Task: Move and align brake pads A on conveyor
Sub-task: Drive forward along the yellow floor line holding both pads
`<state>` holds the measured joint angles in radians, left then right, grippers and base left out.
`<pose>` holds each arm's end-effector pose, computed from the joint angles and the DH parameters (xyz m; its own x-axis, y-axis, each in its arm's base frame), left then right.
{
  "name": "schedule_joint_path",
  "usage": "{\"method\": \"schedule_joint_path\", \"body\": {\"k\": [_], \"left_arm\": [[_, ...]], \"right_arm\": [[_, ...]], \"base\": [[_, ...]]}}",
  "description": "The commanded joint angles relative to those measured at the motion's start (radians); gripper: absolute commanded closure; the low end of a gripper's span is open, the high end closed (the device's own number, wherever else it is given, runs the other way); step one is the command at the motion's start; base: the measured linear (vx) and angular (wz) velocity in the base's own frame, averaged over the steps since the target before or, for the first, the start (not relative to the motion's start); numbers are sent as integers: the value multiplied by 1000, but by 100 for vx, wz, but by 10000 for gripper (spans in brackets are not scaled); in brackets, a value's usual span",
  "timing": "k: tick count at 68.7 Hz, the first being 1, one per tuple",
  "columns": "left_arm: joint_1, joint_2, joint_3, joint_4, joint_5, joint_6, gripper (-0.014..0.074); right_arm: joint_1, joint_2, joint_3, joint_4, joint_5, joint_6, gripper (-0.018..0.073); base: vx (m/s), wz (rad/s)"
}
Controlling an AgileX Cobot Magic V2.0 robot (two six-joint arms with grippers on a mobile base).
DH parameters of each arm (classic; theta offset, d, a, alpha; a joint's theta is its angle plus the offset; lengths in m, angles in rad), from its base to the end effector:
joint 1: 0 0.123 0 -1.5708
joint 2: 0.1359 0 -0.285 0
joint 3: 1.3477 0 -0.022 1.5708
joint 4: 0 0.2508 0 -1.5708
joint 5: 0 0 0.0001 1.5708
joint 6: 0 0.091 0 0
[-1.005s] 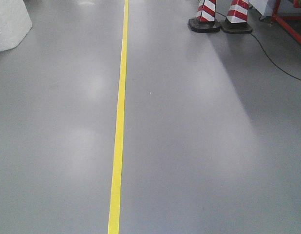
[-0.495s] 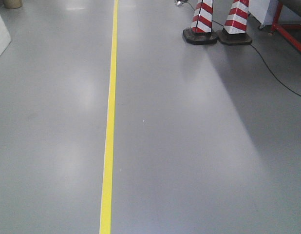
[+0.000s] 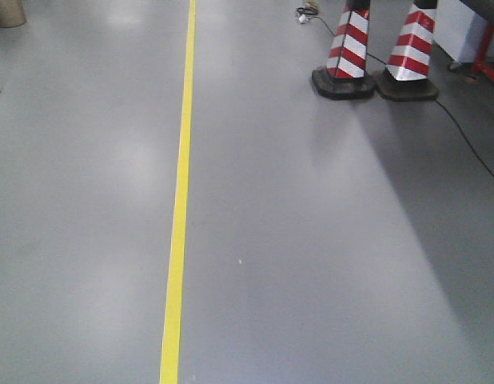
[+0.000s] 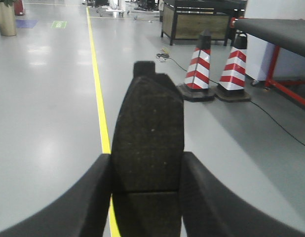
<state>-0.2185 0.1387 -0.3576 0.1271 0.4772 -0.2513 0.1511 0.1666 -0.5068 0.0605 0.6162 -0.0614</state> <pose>0.0478 -0.0052 0.2816 -0.1836 -0.1002 -0.9779 0.1364 0.9826 -0.1263 0.0355 0.0086 0.3148 -0.1825 -0.0399 -0.9824 -0.1866 0.9824 -0.0053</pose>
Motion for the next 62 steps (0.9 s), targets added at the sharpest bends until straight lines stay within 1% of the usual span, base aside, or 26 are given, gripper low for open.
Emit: {"method": "schedule_joint_path", "body": {"k": [1,27,62], "left_arm": [[-5,11,-28,2,-93,0,602],[-5,11,-28,2,-93,0,602],[-5,11,-28,2,-93,0,602]], "right_arm": [[3,11,-28,-4,-98,-5,564],[3,11,-28,-4,-98,-5,564],[3,11,-28,-4,-98,-5,564]], "base": [[76,14],[76,14],[80,-2]]}}
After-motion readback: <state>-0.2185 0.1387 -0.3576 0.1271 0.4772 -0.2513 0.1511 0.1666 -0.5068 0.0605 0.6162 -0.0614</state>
